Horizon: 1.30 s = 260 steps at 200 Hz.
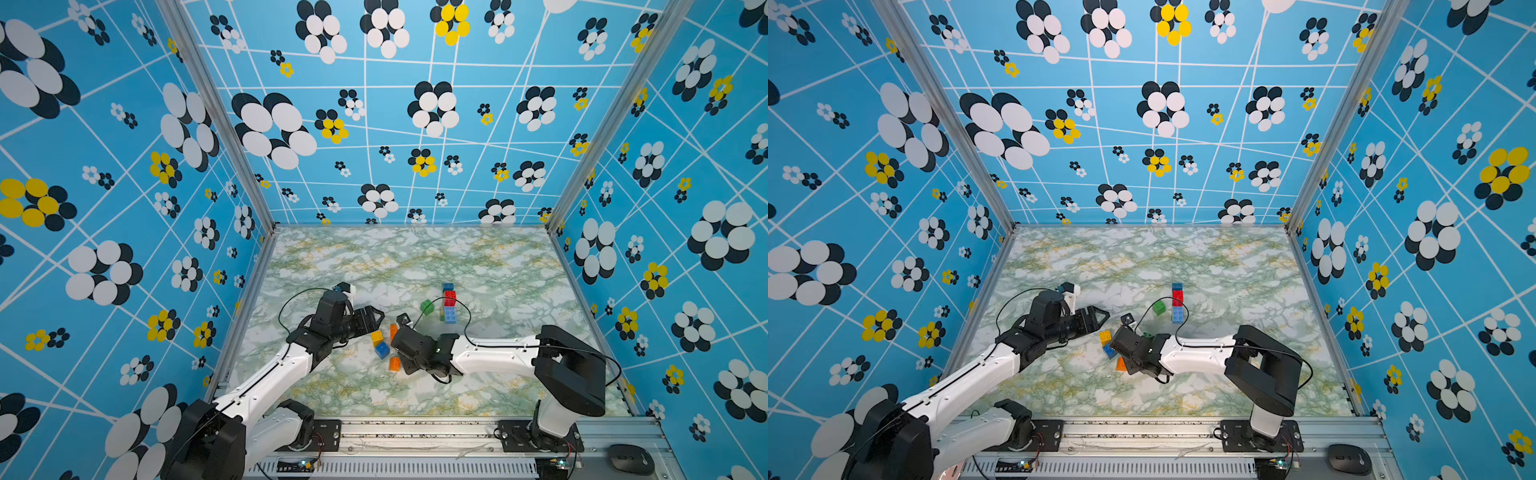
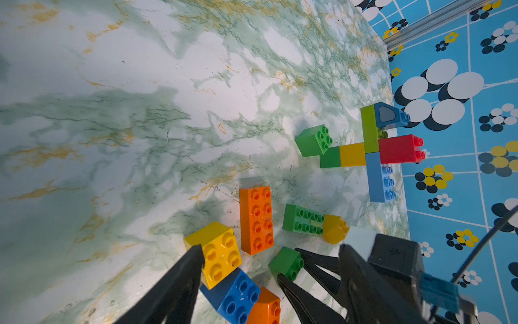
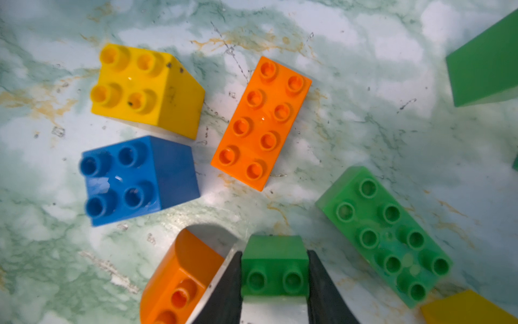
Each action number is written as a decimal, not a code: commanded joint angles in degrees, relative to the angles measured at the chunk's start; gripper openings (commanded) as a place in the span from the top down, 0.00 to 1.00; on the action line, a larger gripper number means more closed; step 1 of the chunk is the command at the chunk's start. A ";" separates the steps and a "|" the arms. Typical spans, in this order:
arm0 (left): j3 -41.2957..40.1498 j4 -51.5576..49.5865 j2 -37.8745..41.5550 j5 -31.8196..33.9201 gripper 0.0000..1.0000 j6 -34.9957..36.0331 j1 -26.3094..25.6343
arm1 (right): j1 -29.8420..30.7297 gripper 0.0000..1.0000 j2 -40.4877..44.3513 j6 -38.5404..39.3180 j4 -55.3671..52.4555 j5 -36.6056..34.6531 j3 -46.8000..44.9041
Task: Assemble a fork with lego
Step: Pick up the lego brick from the center of the board, then adjust the lego brick at the center of the board.
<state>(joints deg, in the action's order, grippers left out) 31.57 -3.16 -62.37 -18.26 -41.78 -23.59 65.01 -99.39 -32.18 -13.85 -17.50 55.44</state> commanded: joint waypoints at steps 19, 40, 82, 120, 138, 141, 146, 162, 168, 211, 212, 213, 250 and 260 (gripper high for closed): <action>2.28 0.49 -1.59 -1.40 0.21 2.09 0.46 | -0.24 0.65 3.28 -0.12 -3.14 -1.48 0.70; 3.75 0.45 -2.97 -2.12 0.21 3.28 0.14 | -0.26 0.66 6.07 -0.08 -3.38 -1.98 -0.08; 9.35 -0.97 -7.54 -1.34 0.21 7.01 -3.49 | -0.73 0.69 14.95 -1.49 -3.59 -5.46 -3.30; 13.70 0.18 -12.93 -0.41 0.20 7.92 -8.85 | -4.19 0.72 17.20 -3.74 -8.55 -8.50 -2.08; 14.39 1.32 -14.39 0.53 0.20 7.38 -11.04 | -6.21 0.73 17.30 -4.31 -8.93 -8.75 -1.82; 14.39 1.52 -14.53 0.65 0.20 7.27 -11.30 | -6.48 0.73 17.23 -4.46 -9.11 -8.82 -1.63; 14.39 1.81 -14.72 0.81 0.20 6.97 -11.69 | -7.00 0.74 17.01 -4.66 -9.43 -9.00 -1.45; 13.88 2.62 -14.94 1.53 0.20 6.21 -12.72 | -8.09 0.75 16.44 -4.94 -10.07 -9.25 -0.74; 13.49 2.98 -14.85 1.69 0.20 5.95 -12.94 | -8.35 0.75 16.19 -4.90 -10.11 -9.17 -0.64; 12.20 2.73 -14.10 2.11 0.20 5.72 -13.10 | -9.39 0.76 15.11 -5.60 -11.66 -10.39 0.12; 12.20 2.72 -14.10 2.10 0.20 5.78 -13.12 | -9.43 0.76 15.15 -5.65 -11.69 -10.42 0.11; 12.20 2.68 -14.10 2.18 0.20 5.80 -13.04 | -9.45 0.76 15.17 -5.72 -11.76 -10.44 0.15; 12.72 1.84 -13.88 2.52 0.20 6.28 -12.96 | -9.82 0.77 15.09 -7.61 -14.04 -12.16 -0.14; 12.81 1.84 -14.04 2.30 0.20 6.27 -12.97 | -9.90 0.77 15.11 -7.96 -14.32 -12.46 -0.23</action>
<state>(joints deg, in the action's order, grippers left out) 44.42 -1.08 -77.14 -16.62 -35.97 -36.45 55.44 -83.79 -38.06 -24.99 -27.22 54.08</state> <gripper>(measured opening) 0.799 0.335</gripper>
